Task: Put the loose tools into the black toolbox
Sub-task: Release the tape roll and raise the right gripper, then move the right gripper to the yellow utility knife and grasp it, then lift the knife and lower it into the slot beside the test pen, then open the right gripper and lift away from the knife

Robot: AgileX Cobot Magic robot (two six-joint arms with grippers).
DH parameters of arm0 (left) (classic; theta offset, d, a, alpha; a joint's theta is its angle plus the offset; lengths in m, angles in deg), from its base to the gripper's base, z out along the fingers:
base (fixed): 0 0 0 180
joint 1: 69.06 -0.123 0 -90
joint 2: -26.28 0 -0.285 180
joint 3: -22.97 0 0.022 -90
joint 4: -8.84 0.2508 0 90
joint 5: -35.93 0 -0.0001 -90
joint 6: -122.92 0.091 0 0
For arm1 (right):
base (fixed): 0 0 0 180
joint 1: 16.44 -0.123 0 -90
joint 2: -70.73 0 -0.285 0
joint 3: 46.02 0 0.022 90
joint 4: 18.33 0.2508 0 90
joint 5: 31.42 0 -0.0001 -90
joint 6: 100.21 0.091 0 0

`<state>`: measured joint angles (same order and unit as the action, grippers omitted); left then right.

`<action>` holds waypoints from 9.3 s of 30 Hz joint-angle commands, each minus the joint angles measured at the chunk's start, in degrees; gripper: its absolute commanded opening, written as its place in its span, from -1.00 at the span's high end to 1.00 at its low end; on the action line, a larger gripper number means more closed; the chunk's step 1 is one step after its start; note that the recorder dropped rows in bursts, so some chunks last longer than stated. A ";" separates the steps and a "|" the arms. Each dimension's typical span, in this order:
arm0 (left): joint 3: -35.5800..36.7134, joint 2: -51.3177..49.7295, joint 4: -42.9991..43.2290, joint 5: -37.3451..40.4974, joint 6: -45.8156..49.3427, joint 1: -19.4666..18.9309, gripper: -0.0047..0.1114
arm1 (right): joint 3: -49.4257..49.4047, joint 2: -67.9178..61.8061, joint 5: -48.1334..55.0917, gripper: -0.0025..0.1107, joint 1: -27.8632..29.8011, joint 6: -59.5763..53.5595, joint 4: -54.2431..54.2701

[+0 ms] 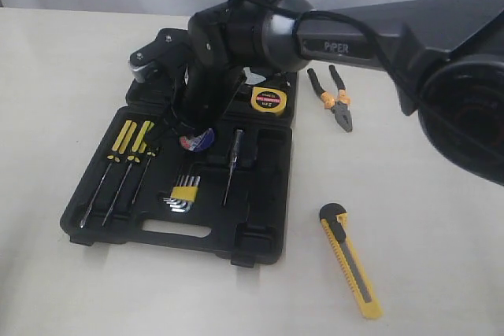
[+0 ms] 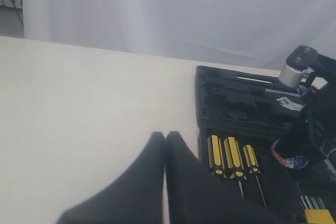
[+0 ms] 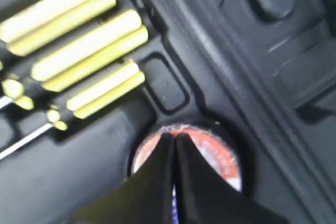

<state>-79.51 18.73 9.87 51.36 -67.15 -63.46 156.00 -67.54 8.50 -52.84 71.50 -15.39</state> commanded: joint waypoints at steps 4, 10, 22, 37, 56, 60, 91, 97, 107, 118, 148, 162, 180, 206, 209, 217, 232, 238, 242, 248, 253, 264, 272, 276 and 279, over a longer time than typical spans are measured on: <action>-0.30 -0.23 0.24 0.07 0.02 0.33 0.92 | -0.07 -0.27 -0.23 0.96 0.16 -0.65 -0.63; -0.30 -0.23 0.24 0.07 0.02 0.33 0.92 | -0.07 4.06 0.38 0.96 0.16 -0.54 -1.61; -0.30 -0.23 0.24 0.07 0.02 0.33 0.92 | -0.07 -0.23 1.44 0.96 0.26 -0.54 -1.98; -0.30 -0.23 0.24 0.07 0.02 0.33 0.92 | -0.07 6.56 5.48 0.96 0.26 -0.30 -1.34; -0.30 -0.23 0.24 0.07 0.02 0.33 0.92 | -6.65 29.56 17.68 0.96 1.73 4.38 -4.81; -0.30 -0.23 0.24 0.07 0.02 0.33 0.92 | -15.01 36.52 15.98 0.96 5.31 6.62 -4.53; -0.30 -0.23 0.24 0.07 0.02 0.33 0.92 | -71.36 64.02 -14.31 0.96 3.59 28.73 -4.53; -0.30 -0.23 0.24 -0.03 0.02 0.33 0.92 | -71.58 64.02 -16.11 0.96 3.59 28.86 -7.38; -0.30 -0.23 0.24 -0.03 0.02 0.33 0.92 | -71.58 64.02 -11.26 0.82 3.59 30.20 -7.38; -0.30 -0.23 -0.37 -0.03 0.02 0.33 0.92 | -71.58 64.02 -5.47 -0.18 3.59 30.64 -7.38; -0.30 -0.23 -0.25 0.08 0.02 0.33 0.92 | -61.03 38.01 -12.11 -0.08 3.59 37.84 -10.97; -0.30 -0.23 -0.25 -0.03 0.02 0.33 0.92 | -61.03 33.91 -15.45 -0.08 3.59 38.90 -10.97; -0.30 -0.23 -0.25 -0.03 0.02 0.33 0.92 | -61.03 33.42 -15.31 0.53 3.59 40.41 -10.97; -0.30 -0.23 -0.25 0.08 0.02 0.33 0.92 | -30.39 22.39 -3.43 0.96 2.95 60.00 -9.64; -0.30 -0.23 -0.25 0.08 0.02 0.33 0.92 | -30.39 21.40 -4.67 0.96 2.95 61.80 -11.04; -0.30 -0.23 -0.25 -0.02 0.02 0.33 0.92 | -30.39 20.50 -6.82 0.96 2.95 61.91 -12.45; -0.30 -0.23 -0.15 -0.02 0.02 0.33 0.92 | -30.39 20.28 -8.03 -0.21 2.95 60.56 -14.03; -0.30 -0.23 -0.15 -0.02 0.02 0.33 0.92 | -30.39 20.28 -8.03 -0.21 2.95 60.56 -14.03; -0.30 -0.23 -0.15 -0.02 0.02 0.33 0.92 | -30.39 20.28 -8.03 -0.09 2.95 60.33 -13.56; -0.30 -0.23 -0.15 -0.02 0.02 0.33 0.92 | -30.39 22.43 -8.03 0.74 2.95 54.83 -13.56; -0.30 -0.23 -0.15 -0.02 0.02 0.33 0.92 | -30.39 24.20 -7.30 0.96 2.95 50.75 -13.56; -0.30 -0.23 -0.15 -0.02 0.02 0.33 0.92 | -30.39 19.68 -2.89 0.96 2.95 39.73 -13.80; -0.30 -0.23 0.16 -0.02 0.02 0.33 0.92 | -30.39 19.13 -3.16 0.96 2.95 37.20 -13.56; -0.30 -0.23 0.26 -0.02 0.02 0.33 0.92 | -30.39 20.81 -3.38 0.96 2.95 36.90 -13.56; -0.30 -0.23 0.26 -0.02 0.02 0.33 0.92 | -30.39 19.73 -4.17 0.96 2.95 36.56 -12.53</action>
<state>-79.51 18.73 9.87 51.36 -67.15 -63.46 125.54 -47.26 4.96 -49.80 108.95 -28.45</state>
